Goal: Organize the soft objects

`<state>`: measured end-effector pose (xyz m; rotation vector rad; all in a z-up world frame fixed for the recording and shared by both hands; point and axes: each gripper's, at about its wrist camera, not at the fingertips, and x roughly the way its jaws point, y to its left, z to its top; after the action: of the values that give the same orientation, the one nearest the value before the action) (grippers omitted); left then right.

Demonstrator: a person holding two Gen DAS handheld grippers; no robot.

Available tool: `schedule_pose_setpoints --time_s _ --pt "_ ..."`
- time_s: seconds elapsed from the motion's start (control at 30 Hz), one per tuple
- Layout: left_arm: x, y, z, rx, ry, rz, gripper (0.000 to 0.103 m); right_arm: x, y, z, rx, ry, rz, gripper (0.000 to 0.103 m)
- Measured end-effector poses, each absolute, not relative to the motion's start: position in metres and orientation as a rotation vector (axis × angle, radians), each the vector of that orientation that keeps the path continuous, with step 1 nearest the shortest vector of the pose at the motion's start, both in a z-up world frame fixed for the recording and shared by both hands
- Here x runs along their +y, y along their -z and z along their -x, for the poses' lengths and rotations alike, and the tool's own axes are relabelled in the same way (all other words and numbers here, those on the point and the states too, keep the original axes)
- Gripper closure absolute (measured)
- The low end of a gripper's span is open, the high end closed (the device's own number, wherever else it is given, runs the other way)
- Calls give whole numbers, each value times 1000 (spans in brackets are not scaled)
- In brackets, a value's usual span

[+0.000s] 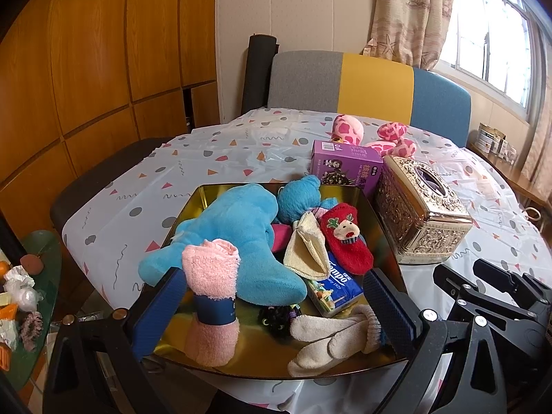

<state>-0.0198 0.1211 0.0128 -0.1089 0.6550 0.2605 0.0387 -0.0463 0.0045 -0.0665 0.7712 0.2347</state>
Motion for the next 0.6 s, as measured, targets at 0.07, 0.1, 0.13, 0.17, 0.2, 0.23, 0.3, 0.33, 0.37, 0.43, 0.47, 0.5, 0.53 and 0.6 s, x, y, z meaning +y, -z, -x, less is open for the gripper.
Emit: schedule_pose_setpoints --time_s 0.07,0.1,0.13,0.17,0.2,0.23,0.3,0.33,0.37,0.43,0.47,0.5,0.53,0.6 --pt "121 -13 20 655 -261 108 0 -46 -4 -39 772 -235 67 40" --pt "121 -13 20 655 -261 110 0 -46 -4 -39 772 -235 67 40" --pt "121 -13 20 655 -260 112 0 -46 -4 -39 772 -234 67 40" --pt "122 -13 20 656 -259 113 0 -46 -4 -39 772 -234 66 40" --pt "122 -13 20 656 -260 112 0 -46 -4 -39 772 -235 65 40" --pt "121 -13 20 656 -260 112 0 -46 -4 -39 774 -235 64 40" --pt "122 -13 20 656 -258 113 0 -46 -4 -38 774 -235 65 40" --pt "122 -13 20 656 -257 113 0 -46 -3 -38 775 -235 66 40" --pt "122 -13 21 656 -258 113 0 -46 -3 -38 775 -235 66 40" --pt "122 -13 21 655 -259 113 0 -47 -3 -38 776 -235 65 40" --pt "122 -13 21 655 -261 113 0 -47 -3 -38 776 -235 65 40" --pt "122 -13 21 656 -260 114 0 -47 -2 -37 778 -235 65 40" --pt "122 -13 21 658 -260 116 0 -47 -2 -37 778 -235 65 40" --pt "122 -13 21 657 -261 116 0 -47 -2 -37 778 -235 65 40"
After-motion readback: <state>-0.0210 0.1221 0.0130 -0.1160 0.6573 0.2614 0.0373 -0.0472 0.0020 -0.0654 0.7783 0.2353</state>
